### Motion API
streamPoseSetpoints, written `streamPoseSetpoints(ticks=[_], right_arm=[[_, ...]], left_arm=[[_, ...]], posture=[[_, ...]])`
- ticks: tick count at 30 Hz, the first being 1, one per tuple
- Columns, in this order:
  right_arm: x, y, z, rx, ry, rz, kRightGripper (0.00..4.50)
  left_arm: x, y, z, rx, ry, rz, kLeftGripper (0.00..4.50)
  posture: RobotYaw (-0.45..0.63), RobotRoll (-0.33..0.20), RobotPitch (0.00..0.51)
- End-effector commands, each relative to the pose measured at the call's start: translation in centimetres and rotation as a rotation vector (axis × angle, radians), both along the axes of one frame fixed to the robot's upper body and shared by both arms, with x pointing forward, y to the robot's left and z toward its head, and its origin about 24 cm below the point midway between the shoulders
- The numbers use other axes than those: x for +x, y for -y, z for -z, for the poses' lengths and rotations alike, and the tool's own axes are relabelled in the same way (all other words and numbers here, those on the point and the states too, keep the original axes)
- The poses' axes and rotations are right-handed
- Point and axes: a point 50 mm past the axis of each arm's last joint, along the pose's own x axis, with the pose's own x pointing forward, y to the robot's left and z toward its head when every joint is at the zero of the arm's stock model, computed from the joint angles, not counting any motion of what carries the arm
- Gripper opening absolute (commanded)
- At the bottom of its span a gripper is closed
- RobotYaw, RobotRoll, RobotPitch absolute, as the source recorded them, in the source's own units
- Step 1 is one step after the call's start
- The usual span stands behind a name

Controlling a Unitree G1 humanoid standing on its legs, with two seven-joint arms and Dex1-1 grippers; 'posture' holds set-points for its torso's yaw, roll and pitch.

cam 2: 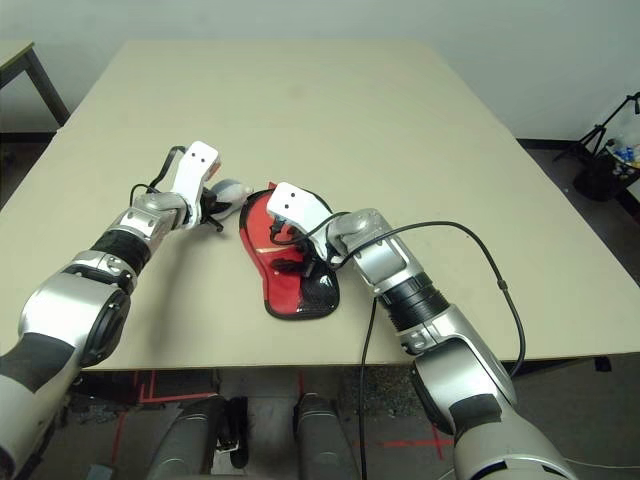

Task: Store the ping-pong paddle in its case and zip it.

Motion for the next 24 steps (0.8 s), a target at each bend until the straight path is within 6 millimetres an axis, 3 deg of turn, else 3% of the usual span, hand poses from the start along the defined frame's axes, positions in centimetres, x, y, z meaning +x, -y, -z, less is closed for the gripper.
streamPoseSetpoints(ticks=[1,14,24], right_arm=[[-1.2,0.5,4.3,-0.076,-0.156,0.042,4.50],[-2.0,0.4,4.2,-0.064,-0.166,0.053,4.50],[-2.7,-0.7,3.5,-0.028,-0.158,0.068,4.50]], left_arm=[[0.3,1.6,-1.5,0.000,0.091,0.002,0.39],[-0.2,6.0,-2.2,0.058,0.190,0.098,0.39],[-0.6,7.5,-2.3,0.087,0.236,0.124,0.39]], posture=[[-0.03,0.000,0.179],[-0.12,0.000,0.191],[-0.24,0.000,0.184]])
